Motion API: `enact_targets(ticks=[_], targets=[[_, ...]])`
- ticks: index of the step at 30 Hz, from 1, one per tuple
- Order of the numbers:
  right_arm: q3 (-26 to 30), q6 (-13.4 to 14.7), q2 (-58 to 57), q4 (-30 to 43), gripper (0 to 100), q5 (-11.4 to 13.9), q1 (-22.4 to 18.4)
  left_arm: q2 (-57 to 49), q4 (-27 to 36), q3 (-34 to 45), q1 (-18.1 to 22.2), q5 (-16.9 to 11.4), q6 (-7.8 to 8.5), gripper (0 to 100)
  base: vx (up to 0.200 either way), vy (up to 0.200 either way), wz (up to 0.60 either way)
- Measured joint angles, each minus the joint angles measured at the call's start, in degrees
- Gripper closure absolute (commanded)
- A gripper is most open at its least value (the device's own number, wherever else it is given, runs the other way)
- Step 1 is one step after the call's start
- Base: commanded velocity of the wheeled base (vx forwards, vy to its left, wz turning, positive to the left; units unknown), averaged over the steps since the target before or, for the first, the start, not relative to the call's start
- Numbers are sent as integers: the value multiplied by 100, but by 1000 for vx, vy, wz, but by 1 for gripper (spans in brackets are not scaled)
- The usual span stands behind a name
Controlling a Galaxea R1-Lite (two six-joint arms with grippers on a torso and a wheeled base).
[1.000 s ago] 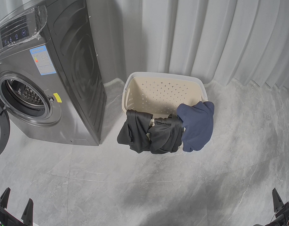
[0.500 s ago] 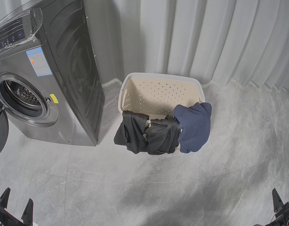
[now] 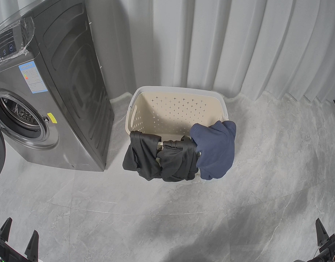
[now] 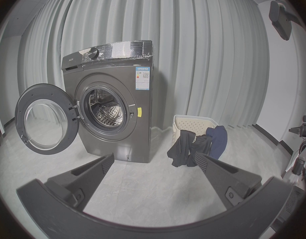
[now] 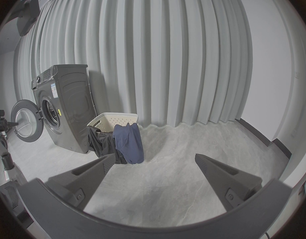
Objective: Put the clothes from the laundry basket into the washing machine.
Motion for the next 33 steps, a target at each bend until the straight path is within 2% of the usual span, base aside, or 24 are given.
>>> enact_targets(ticks=[12, 22, 26, 27, 33], targets=[[0, 1, 0, -9, 0, 23, -5, 0, 0, 0, 0, 2, -4, 0, 200, 0, 0], [-144, -7, 16, -106, 0, 43, -5, 0, 0, 0, -2, 2, -6, 0, 0, 0, 0], [-579, 6, 247, -100, 0, 176, 11, 0, 0, 0, 0, 2, -6, 0, 0, 0, 0], [-701, 23, 460, -93, 0, 277, 22, 0, 0, 0, 2, 2, -6, 0, 0, 0, 0], [-957, 90, 1563, -256, 0, 562, 39, 0, 0, 0, -2, 2, -6, 0, 0, 0, 0]])
